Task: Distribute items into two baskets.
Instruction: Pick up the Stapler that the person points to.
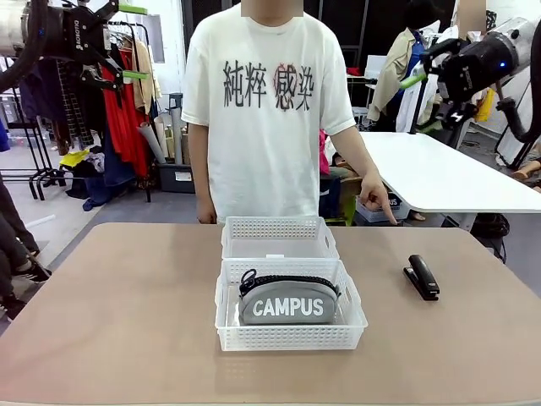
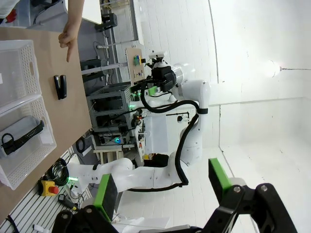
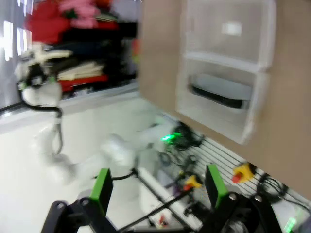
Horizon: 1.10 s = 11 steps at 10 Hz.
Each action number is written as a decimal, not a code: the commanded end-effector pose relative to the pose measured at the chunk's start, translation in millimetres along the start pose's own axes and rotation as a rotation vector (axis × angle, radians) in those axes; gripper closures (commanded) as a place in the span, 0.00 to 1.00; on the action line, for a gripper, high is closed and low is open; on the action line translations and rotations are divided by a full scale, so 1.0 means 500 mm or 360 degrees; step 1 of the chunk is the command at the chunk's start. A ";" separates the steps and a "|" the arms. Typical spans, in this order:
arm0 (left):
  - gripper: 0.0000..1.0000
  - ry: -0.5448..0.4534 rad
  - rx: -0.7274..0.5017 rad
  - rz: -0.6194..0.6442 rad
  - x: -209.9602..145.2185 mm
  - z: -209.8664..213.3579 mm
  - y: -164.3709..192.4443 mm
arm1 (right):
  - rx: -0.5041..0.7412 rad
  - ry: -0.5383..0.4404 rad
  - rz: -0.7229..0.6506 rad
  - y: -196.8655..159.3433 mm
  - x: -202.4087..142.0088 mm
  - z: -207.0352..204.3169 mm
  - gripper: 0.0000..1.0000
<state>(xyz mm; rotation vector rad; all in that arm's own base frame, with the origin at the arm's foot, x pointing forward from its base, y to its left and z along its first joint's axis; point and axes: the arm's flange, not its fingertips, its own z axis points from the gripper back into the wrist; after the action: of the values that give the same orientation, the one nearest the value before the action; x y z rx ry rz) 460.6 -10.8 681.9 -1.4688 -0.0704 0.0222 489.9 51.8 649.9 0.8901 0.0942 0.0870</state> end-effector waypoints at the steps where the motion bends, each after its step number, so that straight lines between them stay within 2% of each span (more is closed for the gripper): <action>1: 0.00 0.0002 -0.0015 0.0010 -0.004 0.002 -0.004 | -0.0381 -0.0017 -0.0006 0.013 -0.013 -0.024 0.00; 4: 0.00 0.0002 -0.0015 0.0010 -0.004 0.002 -0.004 | -0.0799 0.0091 0.0043 -0.023 -0.040 -0.062 0.00; 5: 0.00 0.0002 -0.0015 0.0010 -0.004 0.002 -0.004 | -0.0949 0.0086 0.0067 -0.041 -0.031 -0.065 0.00; 6: 0.00 0.0002 -0.0015 0.0010 -0.004 0.002 -0.004 | -0.1085 0.0016 0.0107 -0.064 -0.039 -0.092 0.00; 8: 0.00 0.0002 -0.0015 0.0010 -0.004 0.002 -0.004 | -0.1278 -0.0016 0.0170 -0.105 -0.024 -0.102 0.00; 10: 0.00 0.0002 -0.0015 0.0010 -0.004 0.002 -0.004 | -0.1322 -0.0087 0.0328 -0.145 -0.021 -0.119 0.00; 11: 0.00 0.0002 -0.0015 0.0010 -0.004 0.002 -0.004 | -0.1292 -0.0125 0.0334 -0.149 -0.023 -0.127 0.00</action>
<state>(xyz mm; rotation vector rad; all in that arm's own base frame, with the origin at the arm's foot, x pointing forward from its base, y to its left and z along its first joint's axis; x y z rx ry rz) 460.7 -10.6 681.8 -1.4688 -0.0704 0.0228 484.3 55.1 558.9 0.0795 -0.0541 0.2455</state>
